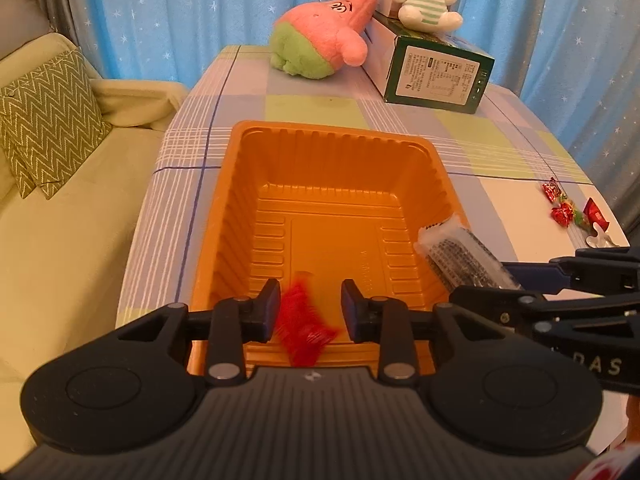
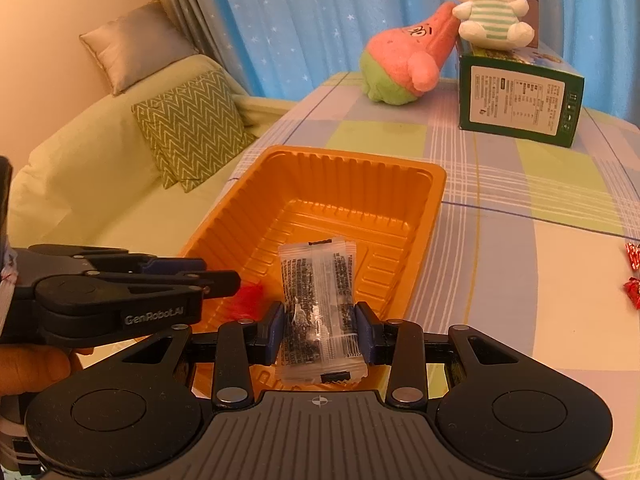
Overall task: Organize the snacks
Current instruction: 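Carry the seaweed packet with the right tool while the left tool carries the red packet to the orange tray, then open both tools to drop the packets into the orange tray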
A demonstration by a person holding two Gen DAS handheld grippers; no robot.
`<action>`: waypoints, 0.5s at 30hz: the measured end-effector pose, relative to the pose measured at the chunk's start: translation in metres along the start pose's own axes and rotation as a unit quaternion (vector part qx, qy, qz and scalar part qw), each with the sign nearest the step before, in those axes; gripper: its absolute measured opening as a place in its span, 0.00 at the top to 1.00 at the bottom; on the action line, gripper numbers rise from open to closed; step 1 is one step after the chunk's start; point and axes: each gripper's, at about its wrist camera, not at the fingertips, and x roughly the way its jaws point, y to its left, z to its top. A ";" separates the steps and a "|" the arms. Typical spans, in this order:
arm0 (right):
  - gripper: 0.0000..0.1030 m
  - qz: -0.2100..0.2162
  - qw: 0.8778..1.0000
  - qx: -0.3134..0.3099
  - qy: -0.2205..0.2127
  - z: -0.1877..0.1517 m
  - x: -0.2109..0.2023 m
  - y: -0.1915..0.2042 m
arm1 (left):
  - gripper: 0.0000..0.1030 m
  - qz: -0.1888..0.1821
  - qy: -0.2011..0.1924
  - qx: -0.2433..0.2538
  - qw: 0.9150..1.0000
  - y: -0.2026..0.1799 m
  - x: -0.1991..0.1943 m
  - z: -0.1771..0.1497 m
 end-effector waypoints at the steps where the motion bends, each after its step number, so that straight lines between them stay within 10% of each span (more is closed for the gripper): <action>1: 0.63 -0.001 1.000 0.001 0.001 0.000 0.001 0.000 | 0.71 0.000 -0.003 -0.001 1.000 0.001 -0.003 -0.001; 15: 0.46 0.003 0.999 0.026 -0.030 -0.002 -0.012 0.001 | 0.50 0.011 -0.036 -0.012 0.999 0.014 -0.048 -0.005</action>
